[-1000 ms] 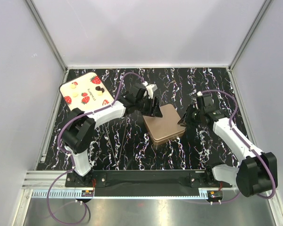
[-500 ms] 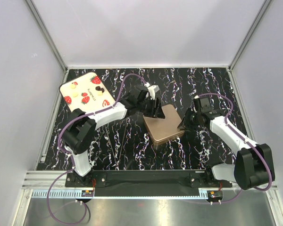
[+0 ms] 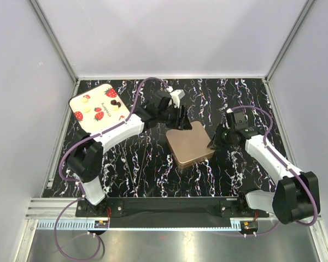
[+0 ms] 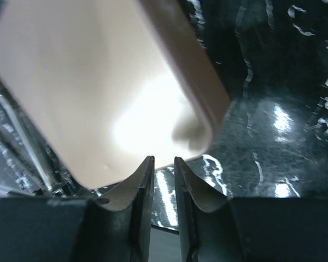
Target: Pack the chocolate
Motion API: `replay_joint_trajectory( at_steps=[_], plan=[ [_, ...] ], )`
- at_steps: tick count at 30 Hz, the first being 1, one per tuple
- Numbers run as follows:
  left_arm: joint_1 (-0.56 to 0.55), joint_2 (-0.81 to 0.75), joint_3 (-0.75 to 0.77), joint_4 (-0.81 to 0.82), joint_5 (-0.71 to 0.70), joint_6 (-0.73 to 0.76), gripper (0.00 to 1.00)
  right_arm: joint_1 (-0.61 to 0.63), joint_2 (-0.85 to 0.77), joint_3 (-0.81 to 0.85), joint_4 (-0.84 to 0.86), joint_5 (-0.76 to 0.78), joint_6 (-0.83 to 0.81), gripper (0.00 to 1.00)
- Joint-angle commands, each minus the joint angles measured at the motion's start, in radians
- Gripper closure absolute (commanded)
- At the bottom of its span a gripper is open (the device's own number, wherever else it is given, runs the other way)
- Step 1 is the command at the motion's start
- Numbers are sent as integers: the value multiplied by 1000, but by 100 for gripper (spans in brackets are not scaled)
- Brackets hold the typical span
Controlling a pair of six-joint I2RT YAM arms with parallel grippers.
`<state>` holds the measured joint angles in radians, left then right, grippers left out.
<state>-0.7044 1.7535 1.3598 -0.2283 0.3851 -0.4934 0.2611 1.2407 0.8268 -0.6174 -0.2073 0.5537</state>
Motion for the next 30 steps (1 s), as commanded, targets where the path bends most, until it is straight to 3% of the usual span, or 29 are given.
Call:
replay_joint_trajectory(
  at_steps=[1, 5, 12, 18, 30],
  plan=[
    [3, -15, 6, -13, -23, 13, 43, 4, -32, 66, 73, -104, -29, 72],
    [5, -31, -40, -19, -67, -19, 43, 3, 5, 84, 155, -268, -26, 75],
    [20, -35, -131, -28, -121, -68, 43, 73, 88, 5, 398, -446, 98, 99],
    [20, -34, -197, -22, -152, -103, 43, 138, 170, -132, 663, -501, 193, 100],
    [20, -46, -219, -37, -183, -123, 43, 139, 269, -158, 600, -397, 137, 100]
  ],
)
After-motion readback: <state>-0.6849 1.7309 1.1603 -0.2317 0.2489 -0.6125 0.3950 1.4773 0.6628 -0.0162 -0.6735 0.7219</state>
